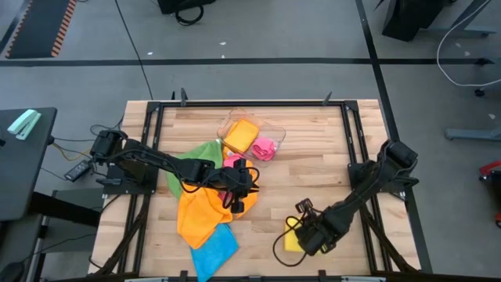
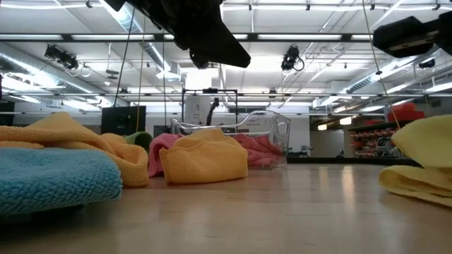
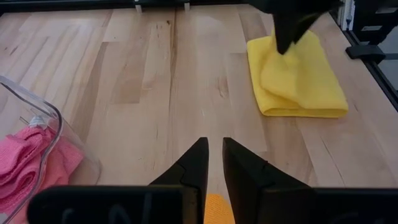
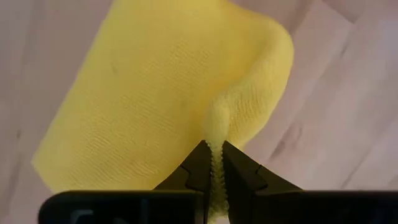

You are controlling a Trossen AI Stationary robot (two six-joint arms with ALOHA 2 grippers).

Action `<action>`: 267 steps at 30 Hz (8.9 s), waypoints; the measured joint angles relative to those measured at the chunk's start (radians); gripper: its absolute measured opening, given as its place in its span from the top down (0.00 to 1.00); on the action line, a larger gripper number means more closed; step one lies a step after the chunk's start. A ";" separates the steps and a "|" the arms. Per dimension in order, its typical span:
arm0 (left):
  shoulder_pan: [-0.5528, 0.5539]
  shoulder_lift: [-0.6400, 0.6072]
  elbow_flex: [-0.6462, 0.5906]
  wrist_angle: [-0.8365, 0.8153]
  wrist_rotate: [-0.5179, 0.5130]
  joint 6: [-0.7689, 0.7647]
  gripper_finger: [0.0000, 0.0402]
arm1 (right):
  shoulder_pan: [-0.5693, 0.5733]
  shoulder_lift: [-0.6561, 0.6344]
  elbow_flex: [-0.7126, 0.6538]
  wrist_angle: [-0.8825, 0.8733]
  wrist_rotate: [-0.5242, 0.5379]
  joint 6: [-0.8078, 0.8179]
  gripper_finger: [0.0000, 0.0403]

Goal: Fold microfiber towels
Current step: Fold the yellow microfiber cloth, then put the yellow microfiber cloth into the transparent bin, then fold the right orange microfiber cloth

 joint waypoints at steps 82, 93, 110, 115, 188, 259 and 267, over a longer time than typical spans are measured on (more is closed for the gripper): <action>-0.032 0.130 0.000 0.249 0.008 -0.240 0.56 | -0.209 -0.234 -0.240 0.207 0.127 0.070 0.98; 0.015 0.159 -0.001 0.380 0.008 -0.218 0.21 | -0.154 -0.226 -0.104 0.056 0.301 0.085 0.98; 0.051 0.047 0.000 0.286 -0.046 0.093 0.32 | -0.075 -0.230 -0.041 -0.084 0.803 -0.289 0.98; 0.097 -0.049 0.000 0.126 -0.046 0.161 0.37 | -0.105 -0.230 -0.039 -0.076 0.873 -0.451 0.98; 0.475 -0.788 -0.670 0.181 -0.023 0.234 0.56 | -1.099 0.352 0.679 0.052 -0.332 -1.768 0.98; 0.474 -0.786 -0.669 0.099 -0.023 0.216 0.58 | -0.937 0.293 0.668 0.071 -0.724 -1.063 0.58; 0.474 -0.786 -0.669 0.108 -0.023 0.215 0.58 | -0.808 0.296 0.481 0.155 -0.732 -1.040 0.58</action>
